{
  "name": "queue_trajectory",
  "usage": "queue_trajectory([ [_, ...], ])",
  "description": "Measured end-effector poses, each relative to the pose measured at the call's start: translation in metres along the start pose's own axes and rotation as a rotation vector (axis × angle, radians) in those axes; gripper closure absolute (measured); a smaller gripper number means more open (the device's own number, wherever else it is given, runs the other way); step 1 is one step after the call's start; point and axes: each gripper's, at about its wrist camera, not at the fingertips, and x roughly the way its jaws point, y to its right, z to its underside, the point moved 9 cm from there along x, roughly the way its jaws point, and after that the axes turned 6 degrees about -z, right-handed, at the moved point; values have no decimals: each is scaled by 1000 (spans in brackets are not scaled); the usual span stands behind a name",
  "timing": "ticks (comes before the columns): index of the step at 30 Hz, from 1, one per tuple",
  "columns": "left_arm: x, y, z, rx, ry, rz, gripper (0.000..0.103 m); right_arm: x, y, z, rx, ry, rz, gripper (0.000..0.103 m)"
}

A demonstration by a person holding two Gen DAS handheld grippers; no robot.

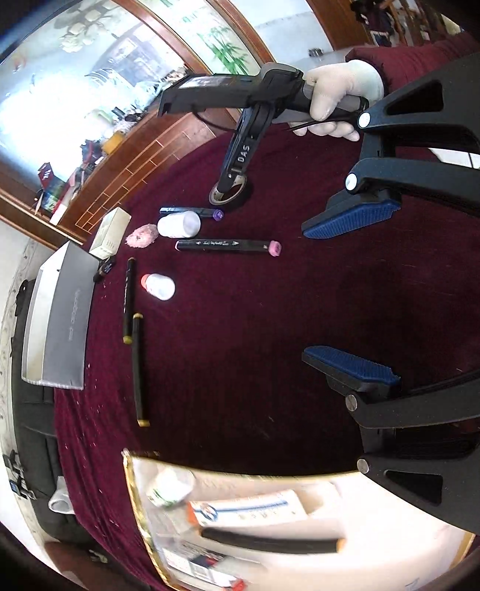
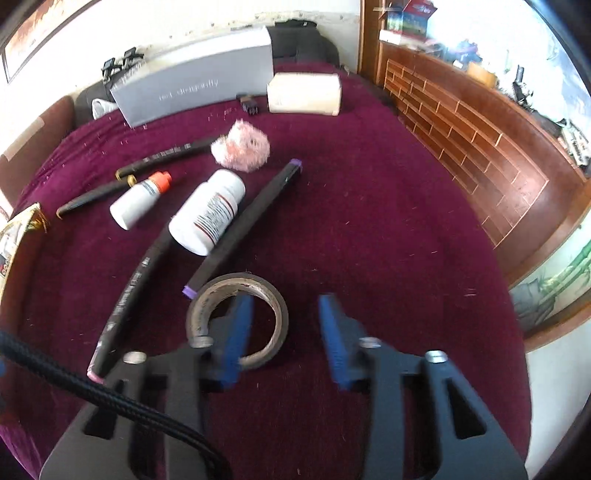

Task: Organize objects
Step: 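Grasp a pink-capped black marker with the left gripper while the right gripper approaches the black tape roll, then grasp the black tape roll with the right gripper while the left gripper lifts the marker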

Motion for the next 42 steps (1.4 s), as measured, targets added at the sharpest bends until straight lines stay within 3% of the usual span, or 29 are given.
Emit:
queue_trajectory([
  [3, 17, 14, -8, 36, -2, -18, 49, 3, 3, -4, 3, 22, -9, 93],
  [10, 60, 47, -34, 139, 20, -90, 49, -1, 19, -3, 117, 107, -121, 93],
  [15, 85, 58, -51, 208, 41, -175, 49, 2, 27, -4, 208, 112, -240, 93],
  [21, 110, 68, -56, 278, 21, -224, 49, 3, 26, -6, 213, 112, -254, 92],
  [25, 114, 74, -61, 318, 59, -232, 49, 4, 28, -6, 228, 113, -267, 92],
  [27, 112, 71, -62, 310, 62, -248, 56, 4, 28, -6, 230, 114, -268, 92],
  [29, 110, 68, -61, 286, 49, -240, 92, 4, 28, -5, 229, 115, -265, 92],
  [34, 103, 57, -56, 245, 30, -220, 92, 4, 28, -5, 228, 117, -260, 92],
  [42, 62, 41, -49, 123, 67, -88, 92, 4, 29, -5, 225, 120, -256, 92],
])
